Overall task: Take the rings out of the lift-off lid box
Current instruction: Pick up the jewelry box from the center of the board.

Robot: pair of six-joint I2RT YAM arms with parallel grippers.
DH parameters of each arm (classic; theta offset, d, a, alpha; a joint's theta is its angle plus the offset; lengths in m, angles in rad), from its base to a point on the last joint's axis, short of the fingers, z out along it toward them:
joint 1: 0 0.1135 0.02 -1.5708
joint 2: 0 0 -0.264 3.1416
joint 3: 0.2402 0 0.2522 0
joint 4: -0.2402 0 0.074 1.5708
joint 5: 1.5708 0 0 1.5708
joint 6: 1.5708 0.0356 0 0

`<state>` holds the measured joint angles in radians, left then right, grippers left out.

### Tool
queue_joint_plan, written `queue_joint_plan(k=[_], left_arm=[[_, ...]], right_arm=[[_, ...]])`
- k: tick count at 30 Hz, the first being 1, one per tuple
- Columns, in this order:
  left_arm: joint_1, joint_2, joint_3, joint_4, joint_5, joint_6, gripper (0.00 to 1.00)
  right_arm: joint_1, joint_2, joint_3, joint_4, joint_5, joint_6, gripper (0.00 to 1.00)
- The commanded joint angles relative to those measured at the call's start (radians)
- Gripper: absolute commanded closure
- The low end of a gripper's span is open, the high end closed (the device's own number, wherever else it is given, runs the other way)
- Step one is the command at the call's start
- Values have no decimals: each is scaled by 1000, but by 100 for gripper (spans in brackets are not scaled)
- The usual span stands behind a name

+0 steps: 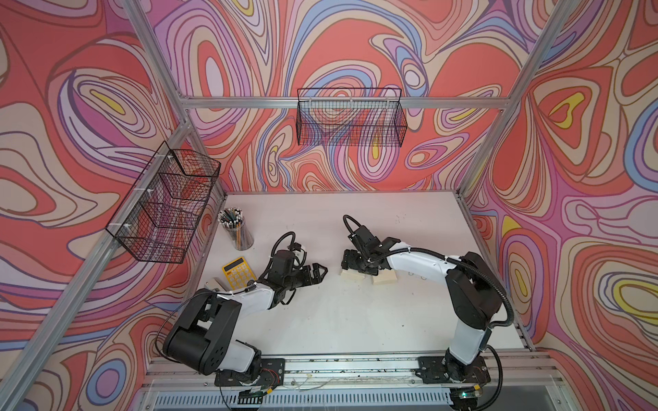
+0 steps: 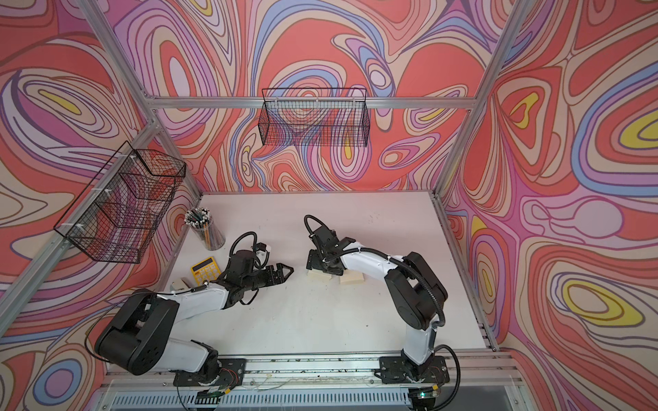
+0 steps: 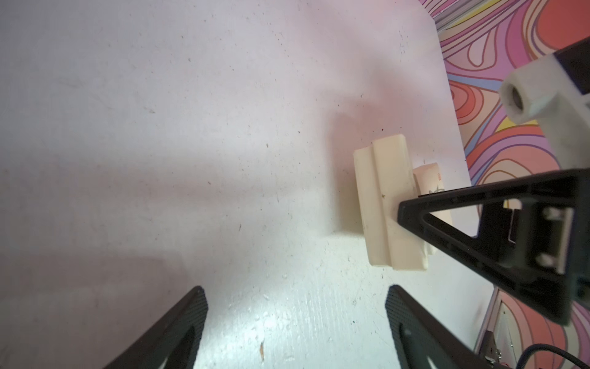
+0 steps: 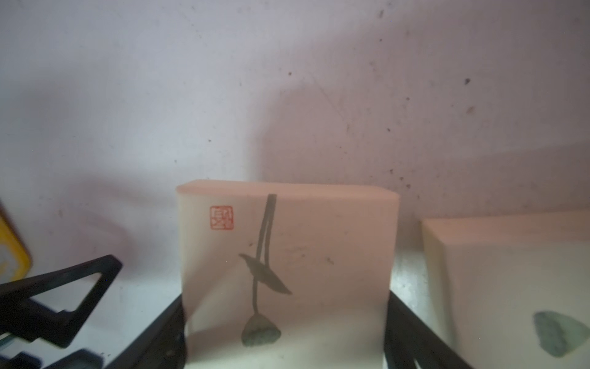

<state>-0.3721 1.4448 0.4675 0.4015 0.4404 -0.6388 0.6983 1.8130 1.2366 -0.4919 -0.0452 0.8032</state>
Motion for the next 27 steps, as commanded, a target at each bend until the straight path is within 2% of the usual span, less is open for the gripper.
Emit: queue_joint_plan(k=[1, 7, 17, 27], left_arm=[[-4, 11, -6, 126, 40, -53, 10], [-53, 9, 19, 100, -9, -38, 9], [-73, 15, 37, 58, -39, 13, 9], [-142, 129, 96, 54, -48, 30, 11]], right_arm=[[9, -35, -23, 125, -105, 30, 32], [5, -91, -78, 247, -175, 75, 32], [1, -109, -118, 356, -246, 111, 32], [0, -132, -124, 405, -265, 107, 34]])
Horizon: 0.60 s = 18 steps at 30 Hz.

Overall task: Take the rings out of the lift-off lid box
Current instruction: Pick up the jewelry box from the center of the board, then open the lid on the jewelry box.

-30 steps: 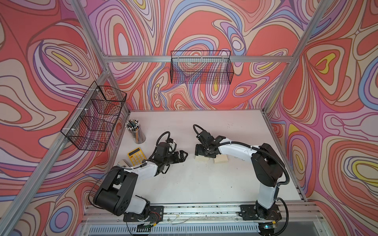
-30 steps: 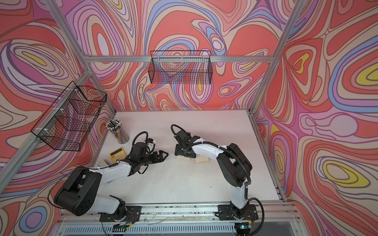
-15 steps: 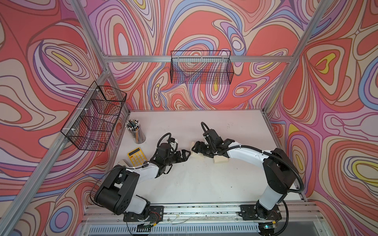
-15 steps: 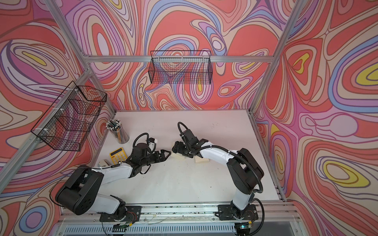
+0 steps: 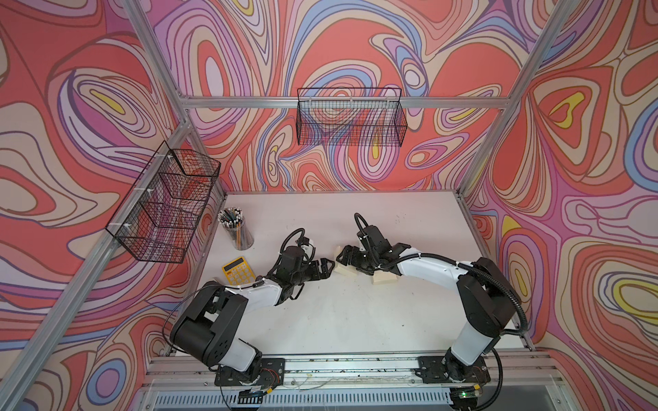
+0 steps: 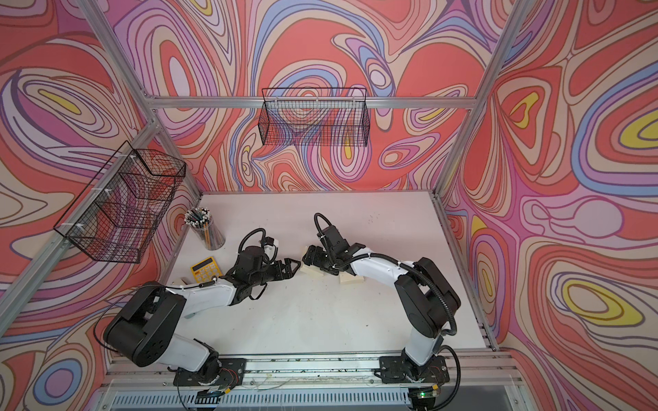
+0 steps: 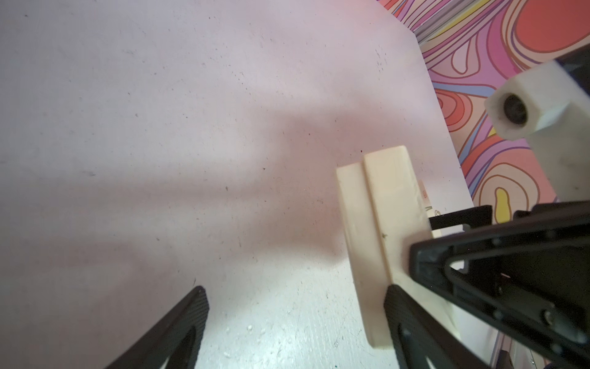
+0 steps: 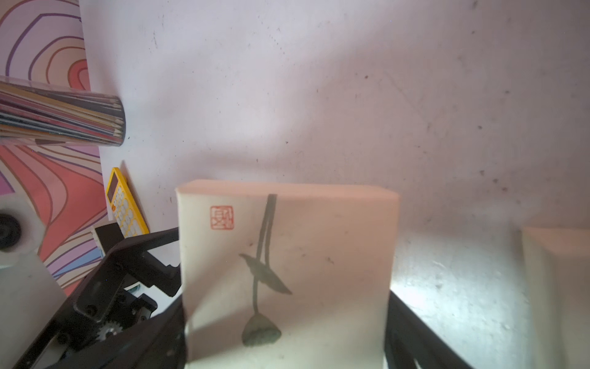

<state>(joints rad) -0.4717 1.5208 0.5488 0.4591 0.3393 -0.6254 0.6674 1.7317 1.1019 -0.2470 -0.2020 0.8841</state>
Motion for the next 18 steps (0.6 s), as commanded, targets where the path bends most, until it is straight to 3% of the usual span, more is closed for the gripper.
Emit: queue_joint_plan(k=[1, 7, 18], left_arm=[[-49, 73, 13, 22, 61, 11, 12], [-113, 127, 57, -10, 24, 42, 13], [-123, 166, 55, 13, 24, 36, 14]], right_arm=[[31, -56, -1, 191, -121, 34, 35], [29, -61, -25, 262, -168, 60, 35], [14, -101, -91, 386, -200, 116, 36]])
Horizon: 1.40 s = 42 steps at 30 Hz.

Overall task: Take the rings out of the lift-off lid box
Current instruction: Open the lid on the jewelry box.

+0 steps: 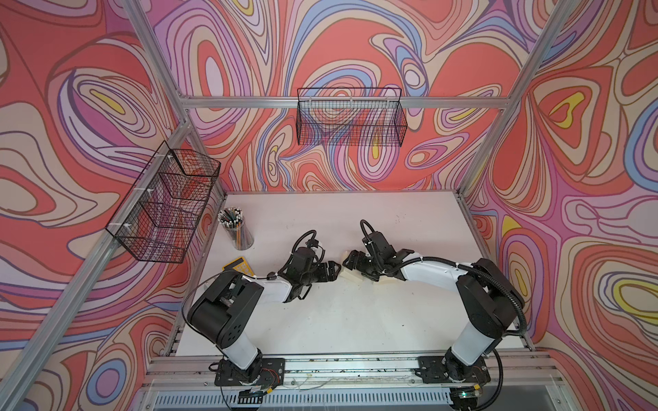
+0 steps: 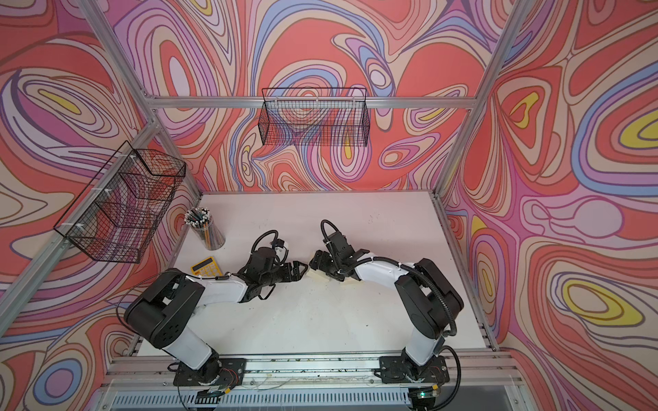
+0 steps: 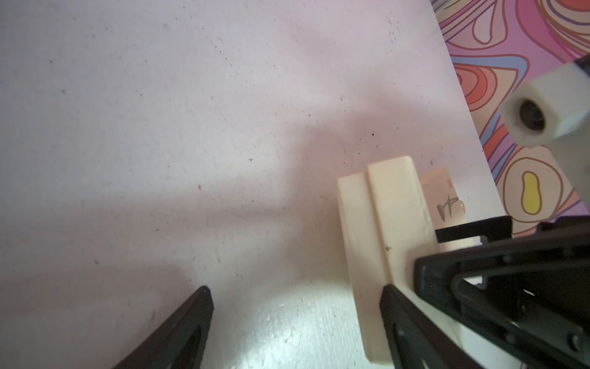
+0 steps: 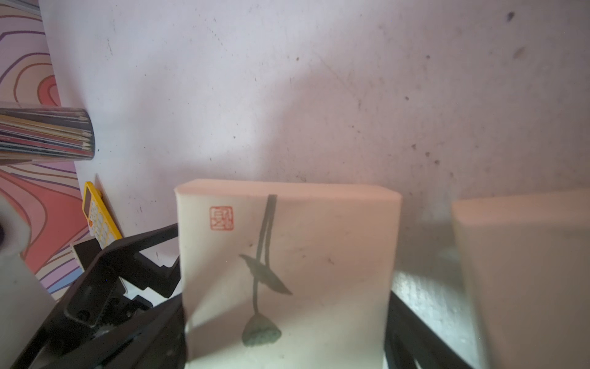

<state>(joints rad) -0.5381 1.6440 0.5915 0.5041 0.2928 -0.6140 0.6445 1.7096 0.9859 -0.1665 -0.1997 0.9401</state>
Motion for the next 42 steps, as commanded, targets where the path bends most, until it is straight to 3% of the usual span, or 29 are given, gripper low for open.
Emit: queue_joint_plan(k=[1, 35, 42], left_arm=[[-58, 45, 11, -32, 71, 24, 14], [-71, 116, 22, -34, 81, 28, 18], [-71, 66, 8, -120, 38, 45, 17]], right_arm=[[34, -85, 14, 325, -205, 67, 36], [12, -146, -62, 462, -208, 110, 37], [2, -172, -79, 421, -184, 96, 37]])
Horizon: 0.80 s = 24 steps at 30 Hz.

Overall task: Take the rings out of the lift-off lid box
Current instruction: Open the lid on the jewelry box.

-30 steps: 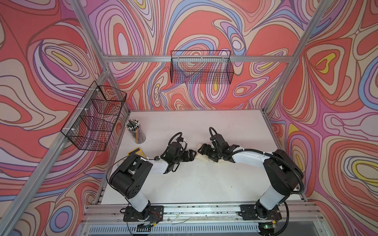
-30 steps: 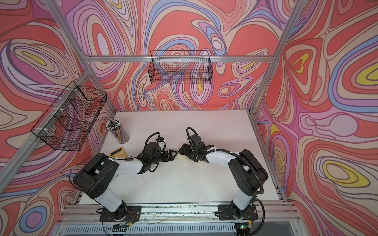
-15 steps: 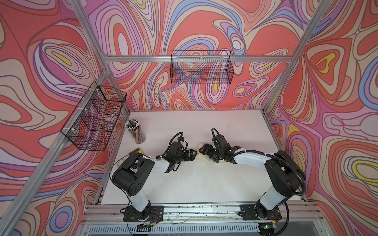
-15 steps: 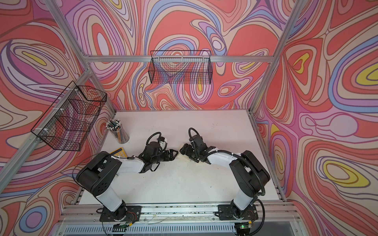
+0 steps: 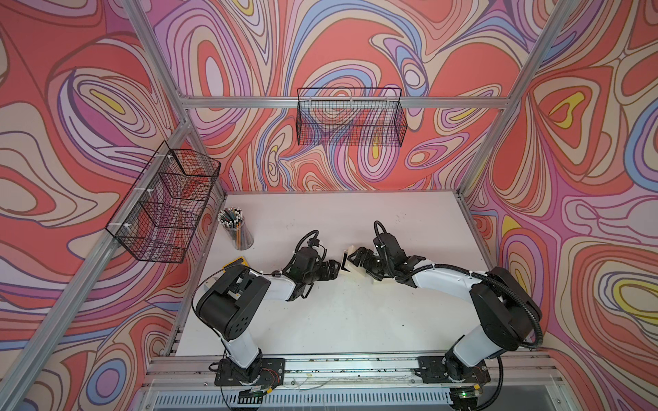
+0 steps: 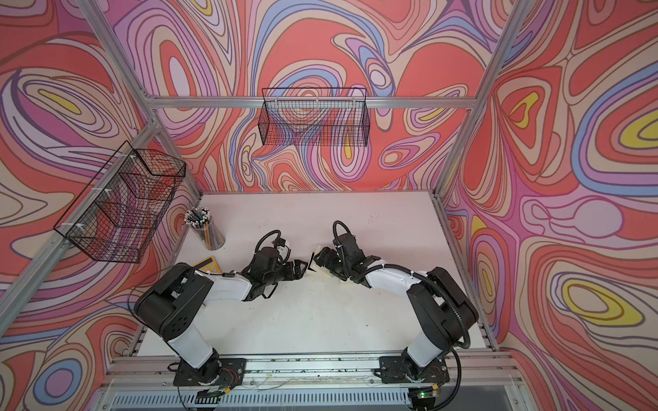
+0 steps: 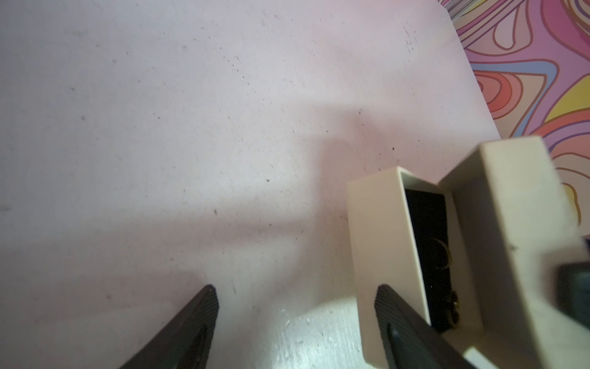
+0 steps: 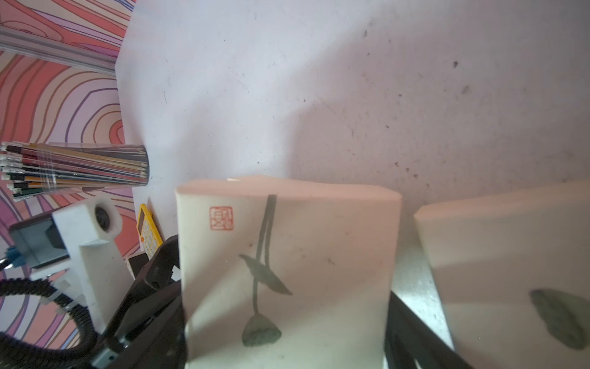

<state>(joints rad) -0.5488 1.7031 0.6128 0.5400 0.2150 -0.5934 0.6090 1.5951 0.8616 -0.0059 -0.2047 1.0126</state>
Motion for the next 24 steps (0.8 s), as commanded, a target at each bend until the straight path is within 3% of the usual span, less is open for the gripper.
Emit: queue_joint_plan(k=[1, 8, 24], left_arm=[[-59, -11, -20, -181, 98, 31, 17], [-51, -151, -50, -320, -4, 55, 13], [-32, -291, -51, -447, -80, 86, 11]], right_arm=[[38, -65, 53, 221, -167, 6, 36], [36, -113, 115, -124, -6, -135, 37], [6, -89, 143, -318, 47, -186, 36]])
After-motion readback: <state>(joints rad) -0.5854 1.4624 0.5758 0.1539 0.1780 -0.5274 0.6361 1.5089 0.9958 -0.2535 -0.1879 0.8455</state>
